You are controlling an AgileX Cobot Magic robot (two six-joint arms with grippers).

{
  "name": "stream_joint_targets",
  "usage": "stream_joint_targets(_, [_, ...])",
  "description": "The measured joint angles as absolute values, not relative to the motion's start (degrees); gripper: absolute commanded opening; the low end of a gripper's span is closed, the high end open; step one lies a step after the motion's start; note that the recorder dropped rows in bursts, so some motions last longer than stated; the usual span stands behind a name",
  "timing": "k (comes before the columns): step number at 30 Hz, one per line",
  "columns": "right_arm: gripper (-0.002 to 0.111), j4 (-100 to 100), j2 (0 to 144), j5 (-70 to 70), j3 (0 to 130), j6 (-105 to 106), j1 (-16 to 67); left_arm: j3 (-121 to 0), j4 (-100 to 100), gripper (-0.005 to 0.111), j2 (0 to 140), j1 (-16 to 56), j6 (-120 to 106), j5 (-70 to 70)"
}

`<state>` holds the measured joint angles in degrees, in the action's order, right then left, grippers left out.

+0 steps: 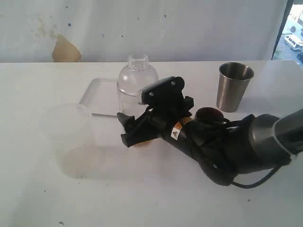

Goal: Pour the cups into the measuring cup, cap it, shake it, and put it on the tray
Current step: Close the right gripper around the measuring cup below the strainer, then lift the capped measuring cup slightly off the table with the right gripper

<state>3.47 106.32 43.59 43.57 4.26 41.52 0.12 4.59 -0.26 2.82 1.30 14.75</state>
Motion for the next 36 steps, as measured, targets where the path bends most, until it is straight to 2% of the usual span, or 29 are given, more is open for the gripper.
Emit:
stream_joint_targets(4, [0.000, -6.8, 111.7, 50.0, 43.5, -1.4, 39.1, 0.1, 4.6, 0.103, -0.3, 2.8, 1.3, 14.7])
stream_joint_targets(11, [0.000, -13.3, 114.6, 52.4, 43.6, -0.6, 36.3, 0.1, 4.6, 0.103, -0.3, 2.8, 1.3, 14.7])
stream_joint_targets(14, [0.016, -13.9, 114.6, 52.4, 43.6, -0.5, 36.3, 0.1, 4.6, 0.103, -0.3, 2.8, 1.3, 14.7])
stream_joint_targets(17, [0.044, -14.0, 114.6, 52.4, 43.6, -0.5, 36.3, 0.1, 4.6, 0.103, -0.3, 2.8, 1.3, 14.7])
stream_joint_targets(19, [0.068, -14.0, 114.6, 52.4, 43.6, -0.5, 36.3, 0.1, 4.6, 0.103, -0.3, 2.8, 1.3, 14.7])
stream_joint_targets(21, [0.085, -13.8, 114.6, 52.4, 43.6, -0.5, 36.3, 0.1, 4.6, 0.103, -0.3, 2.8, 1.3, 14.7])
stream_joint_targets(23, [0.096, -12.4, 114.6, 52.4, 43.6, 0.0, 36.3, 0.1, 4.6, 0.103, -0.3, 2.8, 1.3, 14.7])
stream_joint_targets(25, [0.099, -11.2, 114.6, 52.6, 43.8, 1.7, 36.3, 0.1, 4.6, 0.103, -0.3, 2.8, 1.3, 14.7])
stream_joint_targets(36, [0.099, -12.6, 115.1, 52.4, 45.6, 2.2, 36.3, 0.1, 4.6, 0.103, -0.3, 2.8, 1.3, 14.7])
